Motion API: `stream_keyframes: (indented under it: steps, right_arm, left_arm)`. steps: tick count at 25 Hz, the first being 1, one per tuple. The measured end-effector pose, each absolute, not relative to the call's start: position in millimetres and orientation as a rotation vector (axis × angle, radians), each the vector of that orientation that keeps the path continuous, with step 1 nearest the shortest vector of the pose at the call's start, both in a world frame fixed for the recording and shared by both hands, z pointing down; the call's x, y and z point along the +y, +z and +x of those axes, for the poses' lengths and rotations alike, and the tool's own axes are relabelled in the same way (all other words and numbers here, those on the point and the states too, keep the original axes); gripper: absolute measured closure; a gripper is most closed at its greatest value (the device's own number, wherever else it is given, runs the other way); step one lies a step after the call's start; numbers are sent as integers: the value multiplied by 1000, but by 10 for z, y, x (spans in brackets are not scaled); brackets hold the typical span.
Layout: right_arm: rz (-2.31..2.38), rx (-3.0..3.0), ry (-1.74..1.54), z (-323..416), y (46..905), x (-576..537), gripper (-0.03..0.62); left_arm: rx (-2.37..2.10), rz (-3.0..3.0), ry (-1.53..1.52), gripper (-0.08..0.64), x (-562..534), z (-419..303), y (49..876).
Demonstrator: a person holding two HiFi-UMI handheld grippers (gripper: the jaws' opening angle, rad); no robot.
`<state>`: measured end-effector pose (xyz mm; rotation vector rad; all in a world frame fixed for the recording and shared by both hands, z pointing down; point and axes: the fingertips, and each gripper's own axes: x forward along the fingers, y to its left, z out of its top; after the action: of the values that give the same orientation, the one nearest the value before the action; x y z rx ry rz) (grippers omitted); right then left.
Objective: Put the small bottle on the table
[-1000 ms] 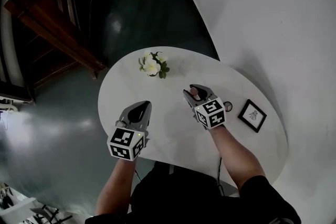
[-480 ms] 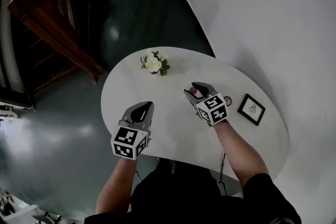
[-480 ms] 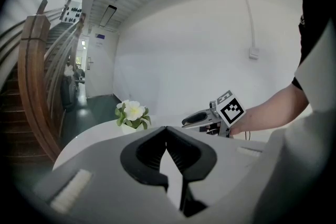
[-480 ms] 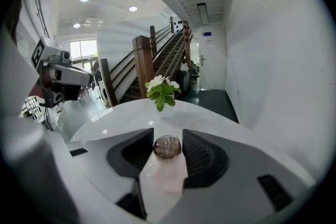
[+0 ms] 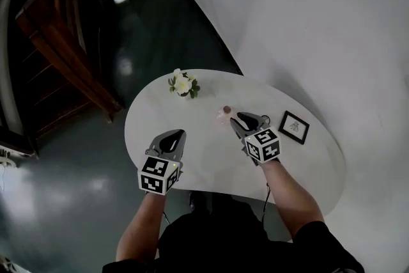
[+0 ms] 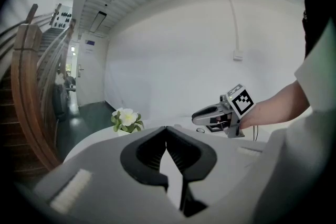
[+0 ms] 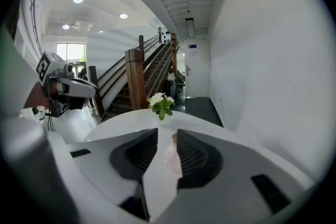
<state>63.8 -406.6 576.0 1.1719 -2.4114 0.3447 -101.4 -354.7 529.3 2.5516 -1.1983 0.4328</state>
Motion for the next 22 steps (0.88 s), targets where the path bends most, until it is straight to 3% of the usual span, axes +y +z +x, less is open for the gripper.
stream_keyframes:
  steps: [11,22]
  right_arm:
    - [1314,-2465,346,1081,5159,-3273,575]
    - [1535,-2595,174,1889,4222,-2858,581]
  left_arm:
    - [-1150,2659,407,548,-3346,-842,4956]
    - [-1285,2661,317,548,-3478,-573,4481]
